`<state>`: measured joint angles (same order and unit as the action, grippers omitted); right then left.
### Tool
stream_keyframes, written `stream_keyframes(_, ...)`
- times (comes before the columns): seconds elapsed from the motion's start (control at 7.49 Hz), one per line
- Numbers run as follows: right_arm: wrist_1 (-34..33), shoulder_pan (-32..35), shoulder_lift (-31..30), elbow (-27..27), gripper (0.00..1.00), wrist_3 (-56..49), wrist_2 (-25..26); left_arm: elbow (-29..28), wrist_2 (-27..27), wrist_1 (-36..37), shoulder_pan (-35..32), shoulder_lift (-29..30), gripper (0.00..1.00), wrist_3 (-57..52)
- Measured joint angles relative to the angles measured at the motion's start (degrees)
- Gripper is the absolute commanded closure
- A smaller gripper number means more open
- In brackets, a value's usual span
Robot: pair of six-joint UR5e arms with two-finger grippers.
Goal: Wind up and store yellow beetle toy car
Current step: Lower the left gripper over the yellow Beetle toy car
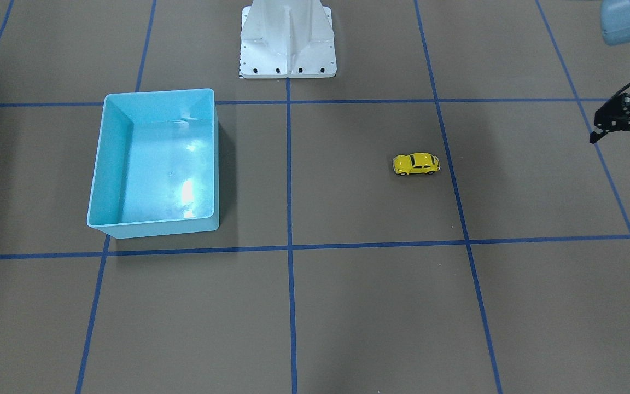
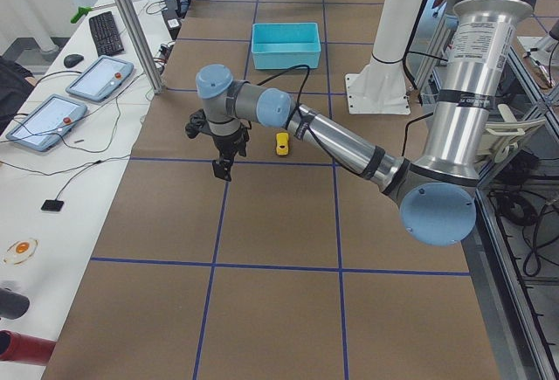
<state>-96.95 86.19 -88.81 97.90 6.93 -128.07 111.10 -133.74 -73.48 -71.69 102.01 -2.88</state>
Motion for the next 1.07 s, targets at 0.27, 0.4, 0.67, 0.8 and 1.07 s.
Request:
stream_keyframes(0.27, 0.0, 0.1, -1.4, 2.8, 0.0, -0.1, -0.2, 2.5, 0.2, 1.0, 6.5, 2.5, 0.0, -0.1)
stream_keyframes(0.4, 0.0, 0.1, -2.8, 4.1, 0.0, -0.1, -0.2, 2.8, 0.2, 2.2, 8.7, 4.3, 0.0, -0.4)
stream_keyframes(0.67, 0.0, 0.1, -3.9, 4.6, 0.0, 0.1, -0.3, 4.7, 2.8, 3.1, 14.0, 7.4, 0.0, -1.4)
stream_keyframes(0.8, -0.1, 0.1, -4.4, 4.5, 0.0, 0.2, -0.3, 7.1, 7.6, 3.3, 18.4, 8.4, 0.0, -1.6)
stream_keyframes(1.07, -0.1, 0.1, -4.8, 4.1, 0.0, 0.4, -0.3, 10.3, 17.5, 3.6, 26.5, 9.6, 0.0, -3.9)
